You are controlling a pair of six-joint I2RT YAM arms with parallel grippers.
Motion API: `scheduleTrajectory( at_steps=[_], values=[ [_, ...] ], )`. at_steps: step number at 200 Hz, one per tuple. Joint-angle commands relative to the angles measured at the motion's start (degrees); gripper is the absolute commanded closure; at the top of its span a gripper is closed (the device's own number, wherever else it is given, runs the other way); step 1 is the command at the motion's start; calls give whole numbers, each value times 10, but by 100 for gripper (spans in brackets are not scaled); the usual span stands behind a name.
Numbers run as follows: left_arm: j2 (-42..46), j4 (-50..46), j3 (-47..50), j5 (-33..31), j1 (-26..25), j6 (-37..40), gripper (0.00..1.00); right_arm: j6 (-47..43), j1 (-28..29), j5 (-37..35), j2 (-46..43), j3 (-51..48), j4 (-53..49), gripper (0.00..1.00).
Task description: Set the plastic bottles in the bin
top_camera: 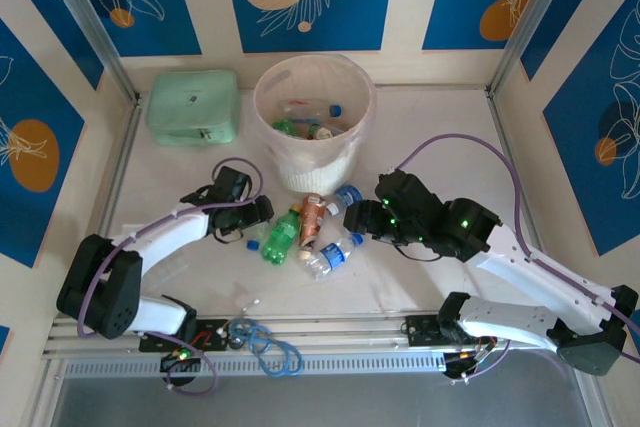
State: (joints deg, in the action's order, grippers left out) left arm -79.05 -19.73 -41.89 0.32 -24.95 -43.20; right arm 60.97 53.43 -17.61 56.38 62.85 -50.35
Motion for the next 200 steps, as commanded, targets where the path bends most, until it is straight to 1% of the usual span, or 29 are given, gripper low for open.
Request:
scheduleTrajectory(
  at_steps=[1,34,64,91,116,134,171,200],
  values=[
    [-31,-16,-28,-5,16,7,11,7,8,2,-11,-8,-1,37],
    [-91,-17,-61,4,22,21,16,11,14,-7,-18,-9,-7,37],
    [-120,-8,-72,5,31,19,21,13,15,-9,-23,-11,-10,37],
    [-125,-4,-73,13,37,15,32,12,15,-9,-22,-10,-10,37],
    [-112,-13,-67,4,38,9,38,11,16,-9,-20,-10,-4,38],
    [-98,-25,-61,-5,38,9,41,11,17,-8,-17,-8,-1,39],
    [-54,-38,-50,-1,46,4,45,5,22,-7,-10,5,-6,39],
    [9,-57,-53,15,52,-12,45,-9,38,-10,8,33,-8,39]
  ],
)
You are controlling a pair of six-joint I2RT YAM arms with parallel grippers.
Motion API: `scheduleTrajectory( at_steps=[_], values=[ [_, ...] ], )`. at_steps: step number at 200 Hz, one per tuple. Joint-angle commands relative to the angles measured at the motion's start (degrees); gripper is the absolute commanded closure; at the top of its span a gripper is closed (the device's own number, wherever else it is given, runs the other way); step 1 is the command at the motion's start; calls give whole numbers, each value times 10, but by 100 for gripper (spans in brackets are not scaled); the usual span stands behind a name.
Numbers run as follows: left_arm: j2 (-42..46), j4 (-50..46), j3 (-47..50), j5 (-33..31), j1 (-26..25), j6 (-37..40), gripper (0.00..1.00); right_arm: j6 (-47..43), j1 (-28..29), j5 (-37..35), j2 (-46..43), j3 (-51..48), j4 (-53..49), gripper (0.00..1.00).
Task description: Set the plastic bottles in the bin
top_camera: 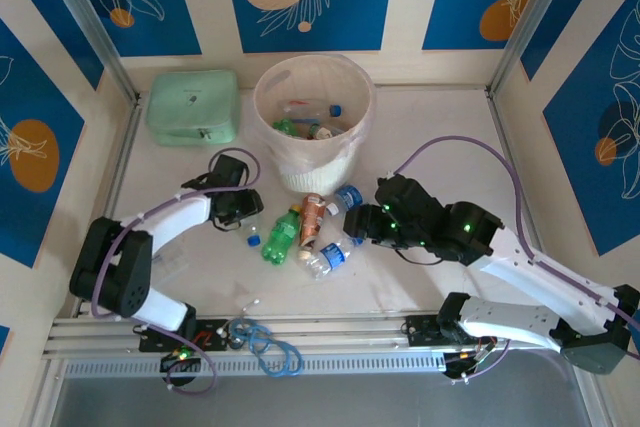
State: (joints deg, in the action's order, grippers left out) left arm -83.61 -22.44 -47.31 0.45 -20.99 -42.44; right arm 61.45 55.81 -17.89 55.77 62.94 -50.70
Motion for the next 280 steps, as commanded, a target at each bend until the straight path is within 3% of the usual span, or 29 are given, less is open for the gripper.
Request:
scheduleTrajectory(
  at_steps=[1,51,96,145,186,229,280],
  values=[
    [57,-31,1,15,13,-20,45,-15,15,-7,15,34,-4,39],
    [191,-67,-36,73,26,-70,44,-63,63,15,86,111,29,39],
    [240,-80,-100,134,29,-109,45,-101,84,48,163,201,46,43],
    [261,28,-92,233,29,-202,46,-109,68,96,196,228,86,43],
    [273,61,-83,259,28,-221,46,-105,46,142,203,215,126,44],
    [276,229,-19,320,28,-344,47,-100,30,172,215,213,155,46],
    [281,254,-15,335,27,-352,48,-102,23,171,237,223,149,44]
  ],
)
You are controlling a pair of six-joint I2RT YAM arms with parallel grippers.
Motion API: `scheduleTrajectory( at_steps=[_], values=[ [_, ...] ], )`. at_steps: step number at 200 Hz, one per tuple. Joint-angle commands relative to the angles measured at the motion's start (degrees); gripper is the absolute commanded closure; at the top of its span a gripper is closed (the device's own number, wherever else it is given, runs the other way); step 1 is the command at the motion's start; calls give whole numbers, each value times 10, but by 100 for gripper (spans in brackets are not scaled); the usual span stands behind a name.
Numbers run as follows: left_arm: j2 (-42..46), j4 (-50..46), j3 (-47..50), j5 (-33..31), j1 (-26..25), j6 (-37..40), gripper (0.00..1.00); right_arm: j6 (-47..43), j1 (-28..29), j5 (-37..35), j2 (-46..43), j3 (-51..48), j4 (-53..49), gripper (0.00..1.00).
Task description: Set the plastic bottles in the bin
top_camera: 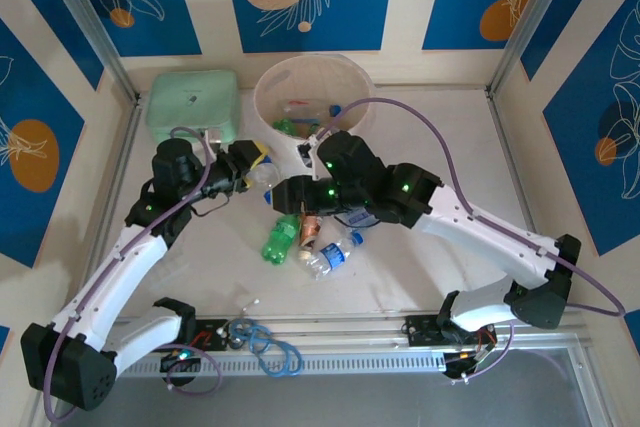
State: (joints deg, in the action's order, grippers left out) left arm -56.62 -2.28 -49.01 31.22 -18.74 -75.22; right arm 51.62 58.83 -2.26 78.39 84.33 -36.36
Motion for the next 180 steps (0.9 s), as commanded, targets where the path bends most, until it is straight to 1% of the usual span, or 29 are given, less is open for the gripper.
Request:
scheduleTrajectory(
  at_steps=[1,17,37,82,133,159,180],
  values=[
    [11,54,2,28,5,-24,48,-4,-7,15,11,9,6,44],
    [12,66,5,32,5,-32,49,-2,-12,22,14,5,16,42],
    [11,72,7,36,5,-33,49,-3,-16,30,17,5,25,41],
    [10,120,28,42,4,-66,50,5,-28,50,27,5,56,45],
    [9,166,41,46,4,-92,50,10,-29,48,37,6,61,50],
    [7,167,42,46,4,-91,51,13,-28,51,35,-1,70,58],
    [7,165,44,46,4,-91,52,12,-28,50,34,1,68,70]
  ],
)
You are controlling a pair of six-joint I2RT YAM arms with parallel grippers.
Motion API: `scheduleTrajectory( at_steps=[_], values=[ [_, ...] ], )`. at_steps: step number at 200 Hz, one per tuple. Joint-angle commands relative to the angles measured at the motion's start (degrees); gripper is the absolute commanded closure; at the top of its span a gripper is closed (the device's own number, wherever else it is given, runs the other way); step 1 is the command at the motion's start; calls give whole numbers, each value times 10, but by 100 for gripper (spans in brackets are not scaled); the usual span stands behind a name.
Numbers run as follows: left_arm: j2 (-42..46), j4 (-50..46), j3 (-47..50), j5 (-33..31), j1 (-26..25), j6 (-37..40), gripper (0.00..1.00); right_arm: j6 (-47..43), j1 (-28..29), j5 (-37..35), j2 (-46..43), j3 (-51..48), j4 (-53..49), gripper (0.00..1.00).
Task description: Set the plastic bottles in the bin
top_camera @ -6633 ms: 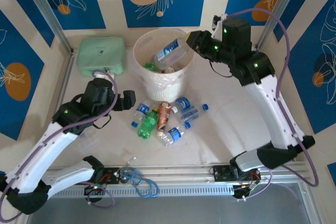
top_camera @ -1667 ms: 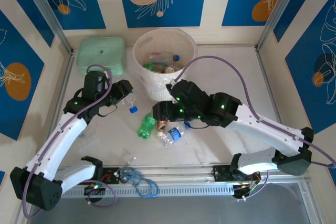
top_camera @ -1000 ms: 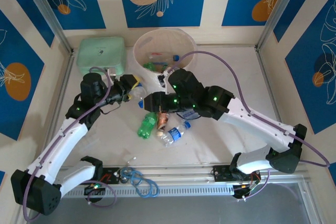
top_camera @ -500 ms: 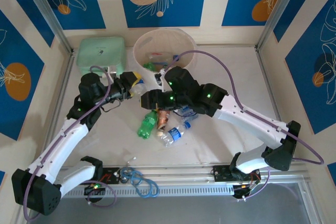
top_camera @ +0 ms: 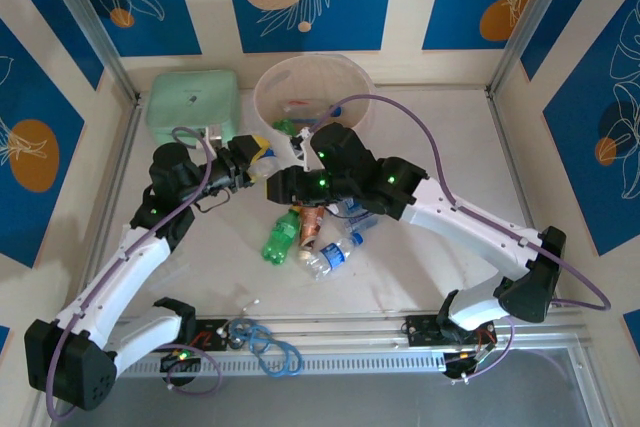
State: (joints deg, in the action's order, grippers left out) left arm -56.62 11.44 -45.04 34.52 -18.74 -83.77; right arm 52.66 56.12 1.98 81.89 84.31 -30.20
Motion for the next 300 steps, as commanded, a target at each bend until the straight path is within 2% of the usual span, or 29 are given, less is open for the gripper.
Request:
scheduleTrajectory(
  at_steps=[1,24,35,50,57,61,64,111,144,184,266,282,300],
  values=[
    [7,28,5,13,4,-5,52,2,-1,7,-1,1,6,70],
    [7,20,4,12,5,1,51,-1,-1,4,-5,5,1,78],
    [8,13,3,9,4,8,47,-2,-2,1,-7,8,-4,81],
    [14,-15,-3,1,5,31,26,-6,-3,-5,-10,17,-15,83],
    [17,-34,-9,-4,5,47,13,-8,-4,-8,-11,24,-22,83],
    [20,-47,-13,-7,4,58,2,-10,-6,-8,-10,29,-26,83],
    [22,-57,-18,-9,4,66,0,-11,-6,-9,-10,34,-30,84],
    [41,-192,-106,-41,5,200,0,-45,-42,-25,3,135,-105,85],
    [45,-296,-156,-64,5,294,0,-54,-106,-2,7,177,-130,85],
    [57,-383,-156,-105,4,367,1,-62,-189,20,28,203,-164,84],
    [89,-430,-97,-130,5,406,5,-106,-255,2,110,294,-235,83],
    [91,-432,-89,-136,5,406,5,-111,-259,-3,125,310,-248,81],
    [92,-437,-84,-145,5,407,6,-114,-263,-7,134,318,-251,73]
  ],
)
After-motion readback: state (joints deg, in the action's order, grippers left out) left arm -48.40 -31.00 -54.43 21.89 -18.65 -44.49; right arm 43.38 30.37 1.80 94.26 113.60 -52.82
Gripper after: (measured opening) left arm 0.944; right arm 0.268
